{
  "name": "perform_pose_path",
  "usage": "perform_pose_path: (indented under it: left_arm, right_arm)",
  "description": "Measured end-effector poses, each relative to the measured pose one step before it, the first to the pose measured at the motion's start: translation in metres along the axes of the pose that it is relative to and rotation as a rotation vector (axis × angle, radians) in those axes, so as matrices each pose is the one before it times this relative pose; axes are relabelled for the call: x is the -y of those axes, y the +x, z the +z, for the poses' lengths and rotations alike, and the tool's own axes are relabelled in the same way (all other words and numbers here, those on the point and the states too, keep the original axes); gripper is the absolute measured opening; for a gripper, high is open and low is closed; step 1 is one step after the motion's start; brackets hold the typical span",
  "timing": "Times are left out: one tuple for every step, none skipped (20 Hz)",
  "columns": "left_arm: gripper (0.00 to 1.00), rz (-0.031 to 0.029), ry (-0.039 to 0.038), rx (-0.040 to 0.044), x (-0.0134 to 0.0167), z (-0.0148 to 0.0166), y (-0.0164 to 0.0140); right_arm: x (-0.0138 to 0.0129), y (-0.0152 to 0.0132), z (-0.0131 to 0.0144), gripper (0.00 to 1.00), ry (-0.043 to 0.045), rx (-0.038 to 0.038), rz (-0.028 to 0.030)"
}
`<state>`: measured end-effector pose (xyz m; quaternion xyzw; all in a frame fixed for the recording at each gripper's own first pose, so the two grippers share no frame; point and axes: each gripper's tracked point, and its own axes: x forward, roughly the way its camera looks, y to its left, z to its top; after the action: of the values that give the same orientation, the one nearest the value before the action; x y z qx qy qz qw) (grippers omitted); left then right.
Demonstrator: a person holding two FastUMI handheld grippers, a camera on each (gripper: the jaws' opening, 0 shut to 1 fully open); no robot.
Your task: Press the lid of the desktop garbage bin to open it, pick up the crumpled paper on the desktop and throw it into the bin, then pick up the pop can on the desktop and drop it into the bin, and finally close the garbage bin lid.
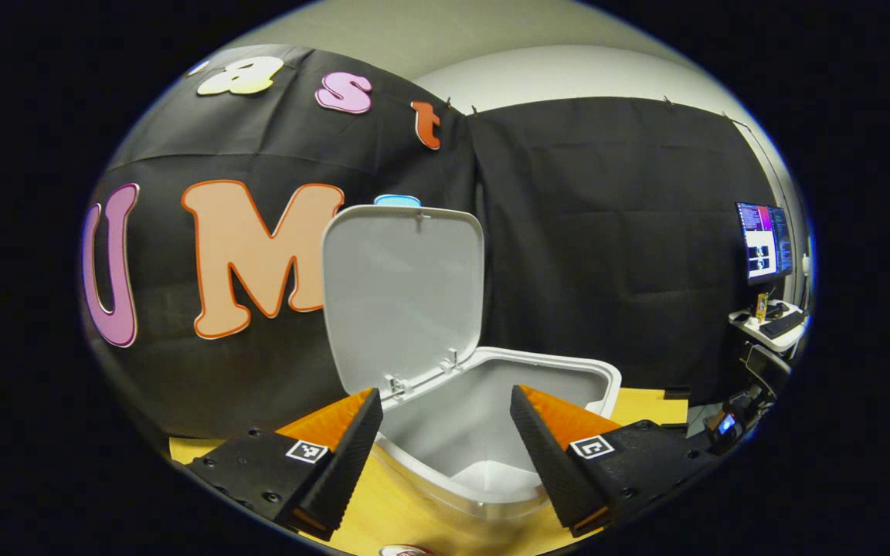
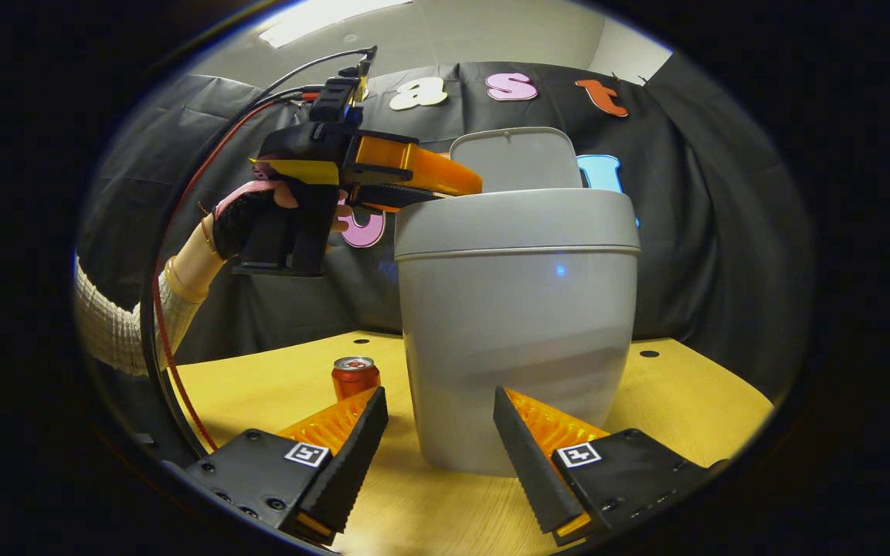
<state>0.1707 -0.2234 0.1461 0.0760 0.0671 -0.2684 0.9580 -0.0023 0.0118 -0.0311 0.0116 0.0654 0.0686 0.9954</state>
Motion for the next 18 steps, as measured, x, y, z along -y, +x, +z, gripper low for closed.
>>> perform_pose_path:
  left_arm:
    - [0.96, 0.01040, -0.00592, 0.00923, -0.00360, 0.00077, -0.00478]
    - [0.95, 0.01257, -0.00581, 0.00867, -0.00434, -0.00048, -0.00551]
    - [0.95, 0.01079, 0.00054, 0.00499, -0.00397, -0.00105, -0.00633]
    - [0.95, 0.01939, 0.00221, 0.00015, -0.00514, -0.00296, -0.00625]
    - [1.00, 0.02314, 0.00512, -0.00210, -0.00831, -0.00312, -0.00838]
    - [1.00, 0.02036, 0.00287, -0.00170, -0.00761, -0.00315, -0.00834]
    - [0.96, 0.02179, -0.00182, -0.00279, -0.00867, -0.00370, -0.00812]
    - [0.96, 0.02342, -0.00370, -0.00225, -0.00826, -0.00525, -0.00883]
    - [1.00, 0.01826, -0.00399, -0.00683, -0.00830, -0.00512, -0.00951]
    - [0.96, 0.02176, -0.00829, -0.00738, -0.00838, -0.00822, -0.00815]
    - [1.00, 0.02165, -0.00871, -0.00705, -0.00897, -0.00778, -0.00841]
    - [0.96, 0.02301, -0.00927, -0.00887, -0.00885, -0.00886, -0.00965]
    - [0.96, 0.02579, -0.00934, -0.00371, -0.01018, -0.00735, -0.00933]
    - [0.96, 0.02910, -0.00645, -0.00659, -0.00973, -0.00898, -0.00867]
    - [0.96, 0.02897, 0.00000, -0.00264, -0.00986, -0.00706, -0.00936]
    - [0.96, 0.03055, 0.00242, -0.00081, -0.00894, -0.00700, -0.00913]
    - [0.96, 0.02702, 0.00620, -0.00297, -0.00788, -0.00623, -0.00835]
    - [0.96, 0.02188, 0.01042, -0.00364, -0.00876, -0.00649, -0.00925]
  right_arm:
    - [-0.00056, 0.00050, 0.00007, 0.92, 0.00089, -0.00092, 0.00217]
    - [-0.00113, -0.00028, -0.00106, 0.94, -0.00093, -0.00095, 0.00182]
    - [-0.00103, 0.00021, -0.00023, 0.92, -0.00196, -0.00059, 0.00160]
    - [-0.00055, 0.00102, -0.00089, 0.94, -0.00176, -0.00154, 0.00137]
    - [-0.00143, -0.00024, -0.00017, 0.94, -0.00032, -0.00103, 0.00269]
    - [-0.00283, 0.00064, 0.00008, 0.94, 0.00073, 0.00134, 0.00663]
    - [-0.00263, 0.00029, 0.00020, 0.94, 0.00111, 0.00091, 0.00688]
    - [-0.00283, 0.00102, -0.00013, 0.94, 0.00083, 0.00167, 0.00680]
    - [-0.00241, 0.00052, 0.00027, 0.94, -0.00148, 0.00113, 0.00662]
    - [-0.00213, 0.00055, -0.00076, 0.92, -0.00400, 0.00022, 0.00479]
    - [-0.00161, 0.00056, -0.00006, 0.94, -0.00360, 0.00025, 0.00405]
    - [-0.00388, 0.00076, -0.00128, 0.94, -0.00148, -0.00059, 0.00679]
    - [-0.00349, 0.00137, -0.00072, 0.94, 0.00036, -0.00153, 0.00768]
    - [-0.00417, 0.00101, -0.00191, 0.92, 0.00023, -0.00158, 0.00745]
    - [-0.00297, 0.00116, -0.00140, 0.94, 0.00015, -0.00218, 0.00792]
    - [-0.00359, 0.00150, -0.00193, 0.94, 0.00072, -0.00279, 0.00826]
    - [-0.00393, 0.00157, -0.00089, 0.94, 0.00192, -0.00122, 0.00946]
    - [-0.00619, 0.00105, -0.00035, 0.92, 0.00566, -0.00129, 0.01278]
